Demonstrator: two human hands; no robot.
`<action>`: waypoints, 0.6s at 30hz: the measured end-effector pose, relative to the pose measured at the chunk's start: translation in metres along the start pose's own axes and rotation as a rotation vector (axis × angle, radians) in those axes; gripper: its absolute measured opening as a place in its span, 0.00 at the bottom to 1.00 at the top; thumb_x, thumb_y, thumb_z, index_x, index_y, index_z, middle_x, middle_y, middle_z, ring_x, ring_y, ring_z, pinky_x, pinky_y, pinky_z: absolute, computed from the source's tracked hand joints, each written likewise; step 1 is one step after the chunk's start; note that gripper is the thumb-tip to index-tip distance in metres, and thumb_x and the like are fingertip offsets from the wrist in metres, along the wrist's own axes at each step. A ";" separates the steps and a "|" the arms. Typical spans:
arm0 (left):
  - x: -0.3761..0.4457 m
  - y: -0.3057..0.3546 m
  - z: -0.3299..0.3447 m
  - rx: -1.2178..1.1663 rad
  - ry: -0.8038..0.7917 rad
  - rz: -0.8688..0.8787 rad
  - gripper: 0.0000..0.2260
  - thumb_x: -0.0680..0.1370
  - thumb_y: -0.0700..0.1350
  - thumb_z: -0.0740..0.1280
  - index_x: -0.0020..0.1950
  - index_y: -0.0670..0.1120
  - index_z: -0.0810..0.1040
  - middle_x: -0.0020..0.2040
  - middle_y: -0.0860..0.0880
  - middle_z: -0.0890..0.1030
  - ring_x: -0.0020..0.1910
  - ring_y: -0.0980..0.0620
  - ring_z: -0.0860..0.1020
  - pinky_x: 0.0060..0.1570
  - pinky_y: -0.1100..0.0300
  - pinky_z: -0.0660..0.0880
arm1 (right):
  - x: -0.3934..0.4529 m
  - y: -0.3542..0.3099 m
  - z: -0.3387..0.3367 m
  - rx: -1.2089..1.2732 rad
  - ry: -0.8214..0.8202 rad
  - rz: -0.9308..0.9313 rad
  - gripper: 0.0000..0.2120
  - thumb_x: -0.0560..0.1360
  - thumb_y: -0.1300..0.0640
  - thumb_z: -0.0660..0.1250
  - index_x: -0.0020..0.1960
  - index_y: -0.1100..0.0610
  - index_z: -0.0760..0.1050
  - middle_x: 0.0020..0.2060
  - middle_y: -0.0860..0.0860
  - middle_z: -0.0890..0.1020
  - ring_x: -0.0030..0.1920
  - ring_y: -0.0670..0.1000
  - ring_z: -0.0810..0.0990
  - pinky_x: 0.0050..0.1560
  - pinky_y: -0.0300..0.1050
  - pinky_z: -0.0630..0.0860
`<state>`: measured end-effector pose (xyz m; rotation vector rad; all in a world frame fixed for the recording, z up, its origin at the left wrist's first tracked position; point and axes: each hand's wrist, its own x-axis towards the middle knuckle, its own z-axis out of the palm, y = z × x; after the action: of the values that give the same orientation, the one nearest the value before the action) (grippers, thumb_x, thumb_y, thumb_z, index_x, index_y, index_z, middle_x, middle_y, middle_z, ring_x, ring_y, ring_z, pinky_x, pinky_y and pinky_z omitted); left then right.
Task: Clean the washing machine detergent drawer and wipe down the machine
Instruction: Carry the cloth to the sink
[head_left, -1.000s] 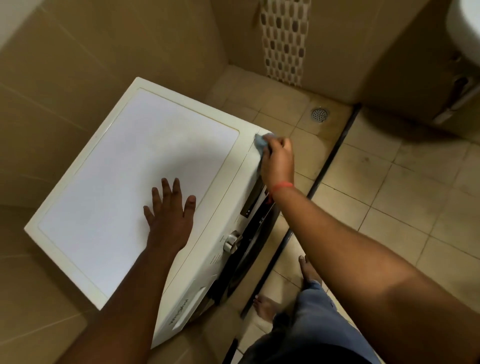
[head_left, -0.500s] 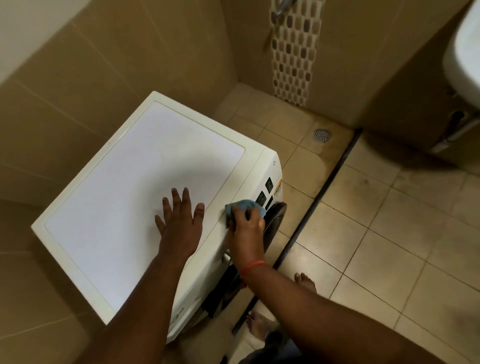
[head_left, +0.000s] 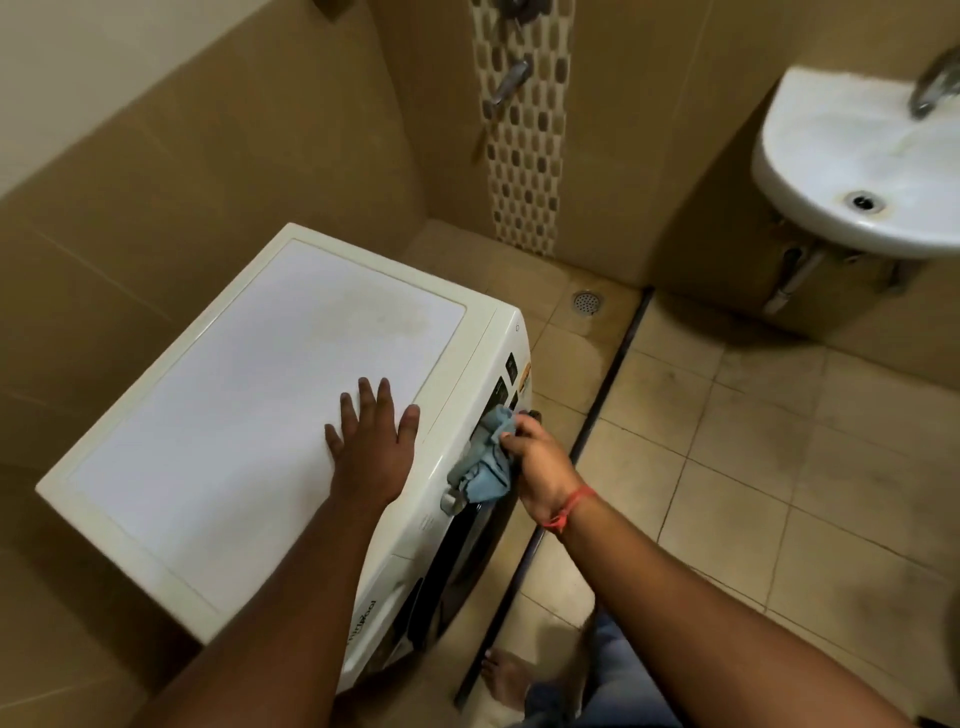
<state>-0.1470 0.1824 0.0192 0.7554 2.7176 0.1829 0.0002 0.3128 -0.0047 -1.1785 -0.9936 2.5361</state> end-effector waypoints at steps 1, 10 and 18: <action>-0.001 0.005 0.000 -0.001 -0.003 0.013 0.30 0.81 0.62 0.43 0.80 0.49 0.48 0.81 0.47 0.46 0.79 0.43 0.44 0.75 0.39 0.45 | -0.003 -0.006 -0.009 0.140 -0.004 0.040 0.11 0.80 0.62 0.57 0.53 0.57 0.78 0.53 0.60 0.81 0.53 0.60 0.81 0.59 0.57 0.77; -0.008 0.107 -0.024 -0.606 -0.318 0.151 0.19 0.81 0.59 0.58 0.66 0.50 0.77 0.64 0.50 0.79 0.62 0.52 0.76 0.62 0.55 0.70 | -0.040 -0.070 -0.055 0.015 -0.028 -0.058 0.17 0.77 0.57 0.66 0.65 0.60 0.73 0.57 0.62 0.81 0.56 0.61 0.80 0.56 0.56 0.78; -0.005 0.210 -0.033 -0.776 -0.453 0.278 0.11 0.78 0.54 0.67 0.42 0.48 0.79 0.39 0.51 0.82 0.39 0.53 0.79 0.43 0.57 0.73 | -0.055 -0.160 -0.101 -0.124 0.053 -0.226 0.11 0.76 0.68 0.59 0.56 0.62 0.76 0.45 0.59 0.82 0.45 0.57 0.81 0.47 0.51 0.78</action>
<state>-0.0528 0.3577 0.0948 0.7900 1.8725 0.9338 0.0921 0.4624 0.0841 -1.0894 -1.2110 2.2864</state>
